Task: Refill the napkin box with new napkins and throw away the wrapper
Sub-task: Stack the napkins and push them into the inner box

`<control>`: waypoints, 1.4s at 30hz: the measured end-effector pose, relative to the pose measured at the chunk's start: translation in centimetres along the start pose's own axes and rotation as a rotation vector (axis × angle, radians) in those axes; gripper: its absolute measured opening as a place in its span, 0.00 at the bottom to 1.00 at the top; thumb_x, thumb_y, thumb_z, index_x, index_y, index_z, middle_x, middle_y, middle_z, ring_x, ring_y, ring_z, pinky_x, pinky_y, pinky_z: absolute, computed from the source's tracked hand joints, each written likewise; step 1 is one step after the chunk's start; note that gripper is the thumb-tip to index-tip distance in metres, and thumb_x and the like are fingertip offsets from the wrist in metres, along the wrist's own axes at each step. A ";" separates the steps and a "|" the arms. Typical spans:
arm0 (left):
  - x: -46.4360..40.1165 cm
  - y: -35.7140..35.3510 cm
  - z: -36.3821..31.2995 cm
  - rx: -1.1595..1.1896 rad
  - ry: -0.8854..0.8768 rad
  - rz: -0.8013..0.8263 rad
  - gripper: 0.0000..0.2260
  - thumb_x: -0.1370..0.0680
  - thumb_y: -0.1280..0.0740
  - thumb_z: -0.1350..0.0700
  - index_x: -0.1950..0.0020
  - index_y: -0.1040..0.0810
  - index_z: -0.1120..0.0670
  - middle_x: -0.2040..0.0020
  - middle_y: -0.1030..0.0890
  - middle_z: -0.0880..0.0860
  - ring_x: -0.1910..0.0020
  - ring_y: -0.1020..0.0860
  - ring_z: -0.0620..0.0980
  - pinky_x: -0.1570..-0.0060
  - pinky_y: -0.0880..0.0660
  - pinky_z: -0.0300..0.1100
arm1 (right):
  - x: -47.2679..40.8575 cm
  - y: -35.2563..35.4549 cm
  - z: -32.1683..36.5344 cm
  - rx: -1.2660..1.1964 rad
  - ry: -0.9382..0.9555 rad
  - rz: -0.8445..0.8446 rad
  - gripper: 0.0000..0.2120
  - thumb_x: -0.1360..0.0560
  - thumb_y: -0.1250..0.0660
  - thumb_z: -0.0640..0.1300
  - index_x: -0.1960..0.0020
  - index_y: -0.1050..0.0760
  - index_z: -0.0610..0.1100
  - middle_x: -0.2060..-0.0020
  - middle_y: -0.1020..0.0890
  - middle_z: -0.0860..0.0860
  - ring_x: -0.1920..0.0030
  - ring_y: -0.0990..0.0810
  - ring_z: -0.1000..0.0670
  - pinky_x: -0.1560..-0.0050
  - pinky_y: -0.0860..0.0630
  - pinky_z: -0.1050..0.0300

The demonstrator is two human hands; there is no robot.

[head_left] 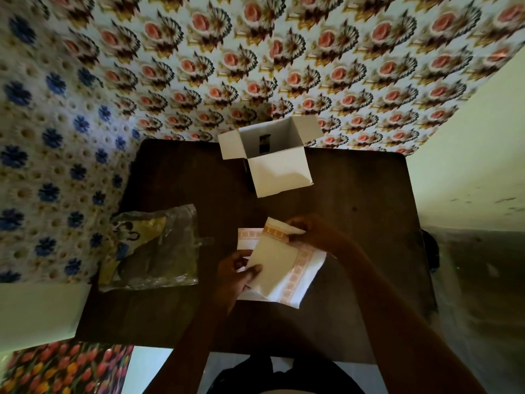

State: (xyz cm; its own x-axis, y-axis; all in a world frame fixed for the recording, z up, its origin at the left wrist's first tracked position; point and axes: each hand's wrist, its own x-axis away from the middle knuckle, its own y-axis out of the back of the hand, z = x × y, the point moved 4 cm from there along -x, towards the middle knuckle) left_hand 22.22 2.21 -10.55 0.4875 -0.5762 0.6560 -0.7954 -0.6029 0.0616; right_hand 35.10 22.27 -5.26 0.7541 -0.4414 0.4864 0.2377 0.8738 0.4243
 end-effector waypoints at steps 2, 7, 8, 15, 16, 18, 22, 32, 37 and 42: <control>-0.3 0.6 0.1 -0.071 -0.053 -0.111 0.16 0.24 0.27 0.63 0.40 0.26 0.52 0.42 0.18 0.55 0.49 0.17 0.51 0.56 0.15 0.53 | -0.1 -0.3 -0.3 -0.021 -0.037 0.033 0.20 0.30 0.22 0.39 0.41 0.22 0.47 0.52 0.17 0.55 0.56 0.18 0.59 0.56 0.21 0.65; 0.3 1.7 0.6 -0.250 -0.276 -0.187 0.17 0.23 0.29 0.62 0.38 0.30 0.53 0.43 0.22 0.51 0.51 0.18 0.46 0.63 0.17 0.40 | -0.6 -1.6 -1.6 -0.106 -0.074 -0.108 0.22 0.30 0.25 0.33 0.38 0.26 0.40 0.52 0.18 0.52 0.47 0.15 0.48 0.60 0.17 0.61; 0.3 1.7 0.8 -0.334 -0.305 -0.178 0.17 0.22 0.29 0.60 0.36 0.29 0.52 0.41 0.22 0.49 0.49 0.19 0.47 0.58 0.16 0.43 | -0.6 -1.8 -1.7 -0.133 -0.076 -0.152 0.22 0.29 0.25 0.33 0.37 0.26 0.40 0.50 0.17 0.49 0.47 0.15 0.46 0.60 0.16 0.58; 0.7 1.4 1.8 -0.593 -0.435 -0.210 0.16 0.24 0.26 0.57 0.37 0.21 0.53 0.41 0.23 0.47 0.43 0.24 0.44 0.47 0.23 0.37 | -0.5 -3.6 -2.4 -0.085 -0.151 -0.277 0.24 0.27 0.26 0.35 0.34 0.29 0.45 0.49 0.20 0.53 0.49 0.18 0.52 0.62 0.22 0.64; 0.8 1.3 1.8 -0.588 -0.444 -0.215 0.15 0.25 0.26 0.57 0.38 0.20 0.53 0.43 0.23 0.47 0.45 0.23 0.43 0.50 0.23 0.33 | -0.4 -3.7 -2.5 -0.086 -0.165 -0.284 0.25 0.27 0.26 0.35 0.34 0.30 0.44 0.50 0.20 0.54 0.49 0.18 0.52 0.61 0.21 0.64; 0.8 1.2 1.9 -0.572 -0.434 -0.211 0.14 0.25 0.25 0.57 0.40 0.19 0.54 0.45 0.24 0.46 0.52 0.21 0.41 0.59 0.25 0.26 | -0.1 -4.0 -2.7 -0.075 -0.177 -0.315 0.24 0.27 0.26 0.37 0.34 0.30 0.45 0.49 0.19 0.52 0.47 0.17 0.50 0.56 0.19 0.60; 0.4 1.0 2.0 -0.625 -0.441 -0.214 0.11 0.24 0.27 0.58 0.41 0.19 0.54 0.46 0.22 0.49 0.50 0.22 0.44 0.54 0.27 0.30 | 0.3 -4.6 -3.0 -0.019 -0.226 -0.361 0.22 0.26 0.27 0.40 0.35 0.29 0.44 0.46 0.19 0.50 0.47 0.20 0.53 0.50 0.22 0.57; -0.6 1.5 1.3 -0.574 -0.344 -0.311 0.18 0.23 0.28 0.52 0.35 0.25 0.54 0.42 0.21 0.50 0.45 0.22 0.48 0.47 0.22 0.45 | 1.8 -5.9 -4.0 -0.084 -0.316 -0.512 0.22 0.30 0.23 0.38 0.38 0.24 0.43 0.48 0.16 0.47 0.55 0.18 0.53 0.52 0.20 0.56; -1.0 1.5 1.1 -0.580 -0.305 -0.377 0.15 0.22 0.29 0.52 0.37 0.25 0.52 0.40 0.23 0.53 0.45 0.22 0.50 0.50 0.20 0.47 | 2.3 -6.6 -4.7 -0.108 -0.377 -0.584 0.16 0.30 0.22 0.42 0.44 0.20 0.44 0.50 0.15 0.48 0.56 0.18 0.54 0.59 0.23 0.63; -1.1 1.3 1.0 -0.524 -0.302 -0.389 0.12 0.22 0.29 0.55 0.39 0.23 0.53 0.45 0.19 0.52 0.49 0.20 0.49 0.52 0.23 0.42 | 2.5 -7.1 -5.2 -0.134 -0.426 -0.559 0.11 0.29 0.23 0.41 0.48 0.19 0.41 0.54 0.16 0.49 0.63 0.23 0.60 0.68 0.34 0.73</control>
State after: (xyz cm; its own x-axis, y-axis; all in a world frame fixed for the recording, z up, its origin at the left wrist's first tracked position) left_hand 20.98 1.51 -11.90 0.7887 -0.5467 0.2813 -0.5753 -0.4946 0.6515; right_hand 38.50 16.02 -11.07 0.1995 -0.8480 0.4911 0.6129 0.4990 0.6127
